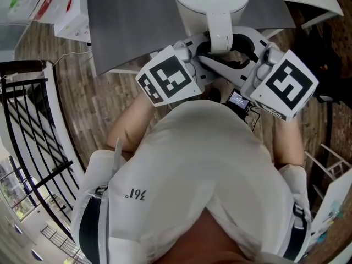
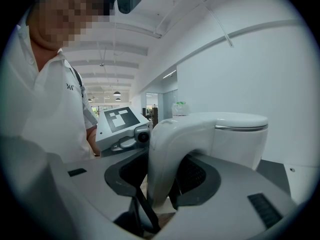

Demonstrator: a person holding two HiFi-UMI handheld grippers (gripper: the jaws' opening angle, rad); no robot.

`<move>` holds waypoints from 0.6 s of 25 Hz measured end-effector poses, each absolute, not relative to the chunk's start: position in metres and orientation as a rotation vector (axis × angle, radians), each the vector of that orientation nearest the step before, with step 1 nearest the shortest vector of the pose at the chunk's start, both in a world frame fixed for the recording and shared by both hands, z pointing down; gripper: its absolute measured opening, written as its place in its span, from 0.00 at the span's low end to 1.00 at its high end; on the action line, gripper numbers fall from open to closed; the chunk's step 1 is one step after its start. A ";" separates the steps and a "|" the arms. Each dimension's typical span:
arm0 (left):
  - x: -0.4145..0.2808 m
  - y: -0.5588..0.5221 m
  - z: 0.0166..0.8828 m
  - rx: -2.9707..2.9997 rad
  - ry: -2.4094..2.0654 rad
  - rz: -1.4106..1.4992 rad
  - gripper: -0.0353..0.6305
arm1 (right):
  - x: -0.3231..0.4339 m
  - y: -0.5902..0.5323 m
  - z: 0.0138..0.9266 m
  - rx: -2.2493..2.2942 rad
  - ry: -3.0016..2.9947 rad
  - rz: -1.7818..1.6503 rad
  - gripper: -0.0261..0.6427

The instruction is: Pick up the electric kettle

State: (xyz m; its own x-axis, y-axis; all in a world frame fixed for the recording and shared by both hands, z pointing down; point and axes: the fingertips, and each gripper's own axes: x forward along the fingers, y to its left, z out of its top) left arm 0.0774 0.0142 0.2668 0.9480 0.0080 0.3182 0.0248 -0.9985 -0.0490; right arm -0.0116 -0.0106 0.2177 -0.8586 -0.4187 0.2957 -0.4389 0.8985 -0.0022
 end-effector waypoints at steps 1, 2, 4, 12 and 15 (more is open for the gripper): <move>0.076 0.014 0.267 -3.048 -0.027 -0.497 0.21 | -0.013 -0.011 0.218 0.642 -2.774 0.099 0.27; 0.076 0.013 0.266 -3.048 -0.028 -0.494 0.21 | -0.013 -0.012 0.217 0.644 -2.772 0.097 0.27; 0.075 0.012 0.264 -3.042 -0.030 -0.488 0.22 | -0.014 -0.013 0.215 0.647 -2.767 0.087 0.27; 0.070 0.012 0.261 -3.024 -0.038 -0.475 0.22 | -0.020 -0.012 0.212 0.671 -2.773 0.054 0.27; 0.072 0.013 0.260 -3.027 -0.040 -0.473 0.22 | -0.018 -0.012 0.211 0.672 -2.766 0.048 0.27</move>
